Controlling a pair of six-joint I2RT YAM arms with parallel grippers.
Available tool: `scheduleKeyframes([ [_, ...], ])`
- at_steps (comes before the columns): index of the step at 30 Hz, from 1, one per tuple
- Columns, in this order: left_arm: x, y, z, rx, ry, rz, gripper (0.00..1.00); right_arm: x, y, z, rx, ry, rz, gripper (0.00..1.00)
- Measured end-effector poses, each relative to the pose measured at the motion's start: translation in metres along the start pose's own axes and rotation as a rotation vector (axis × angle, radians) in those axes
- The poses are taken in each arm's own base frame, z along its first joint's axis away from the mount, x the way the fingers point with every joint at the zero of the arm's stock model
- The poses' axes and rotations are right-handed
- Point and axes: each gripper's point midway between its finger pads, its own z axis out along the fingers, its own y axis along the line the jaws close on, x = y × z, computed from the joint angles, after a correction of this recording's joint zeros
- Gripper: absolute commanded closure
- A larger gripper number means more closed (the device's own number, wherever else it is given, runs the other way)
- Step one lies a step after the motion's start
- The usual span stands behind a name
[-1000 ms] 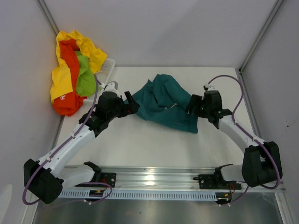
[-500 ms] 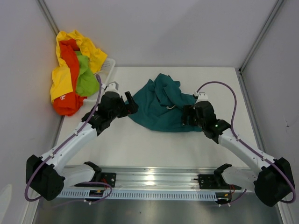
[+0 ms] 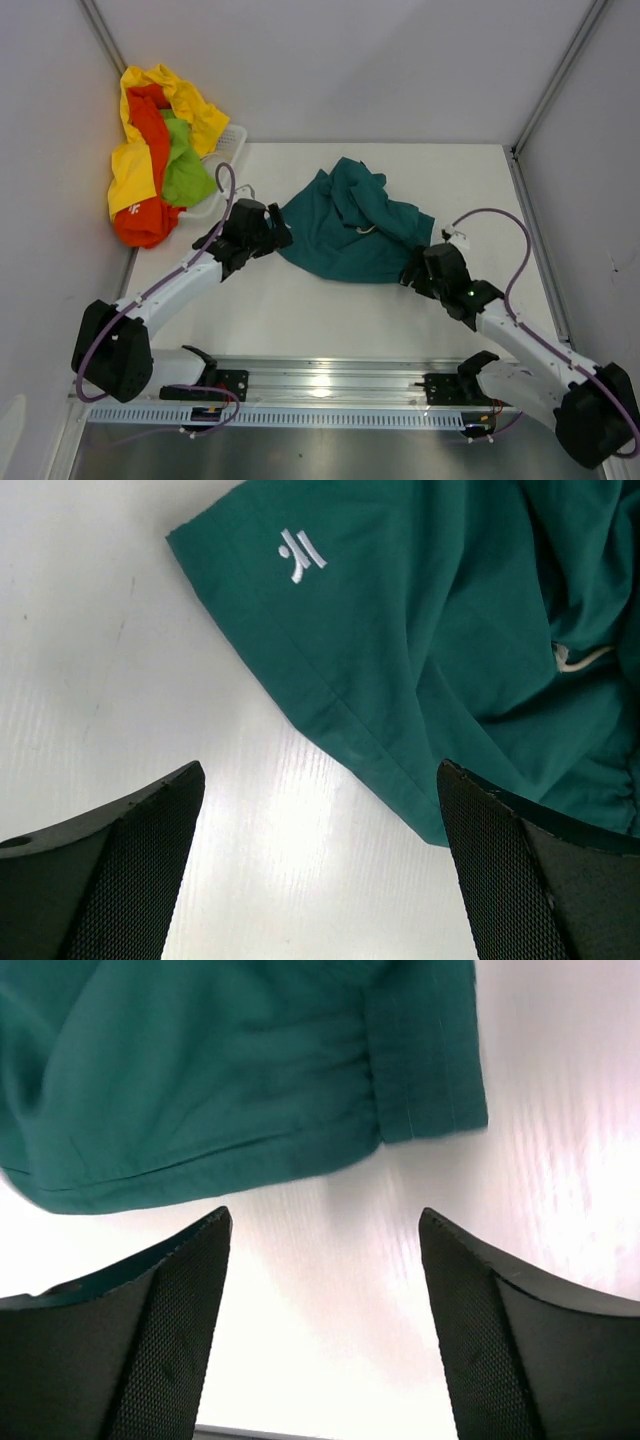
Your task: Fold and stack the shorts
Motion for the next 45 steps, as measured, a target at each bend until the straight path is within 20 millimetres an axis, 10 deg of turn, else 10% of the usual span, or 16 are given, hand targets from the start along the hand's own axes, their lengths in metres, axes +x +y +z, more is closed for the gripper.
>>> scheduleKeyframes([
  [17, -0.024, 0.027, 0.001, -0.015, -0.090, -0.119, 0.01, 0.025, -0.045, 0.026, 0.039, -0.071, 0.725, 0.27],
  [31, -0.028, 0.043, 0.009, -0.016, -0.104, -0.174, 0.01, 0.009, -0.049, 0.051, 0.061, -0.122, 0.864, 0.40],
  [34, -0.027, 0.050, 0.020, -0.036, -0.091, -0.186, 0.01, 0.008, -0.050, 0.059, 0.078, -0.124, 0.868, 0.51],
  [39, -0.012, 0.062, 0.047, -0.090, -0.015, -0.197, 0.01, 0.010, -0.059, 0.067, 0.120, -0.126, 0.875, 1.00],
  [45, 0.001, 0.069, 0.085, -0.124, 0.064, -0.226, 0.01, 0.007, -0.062, 0.066, 0.124, -0.138, 0.875, 1.00],
])
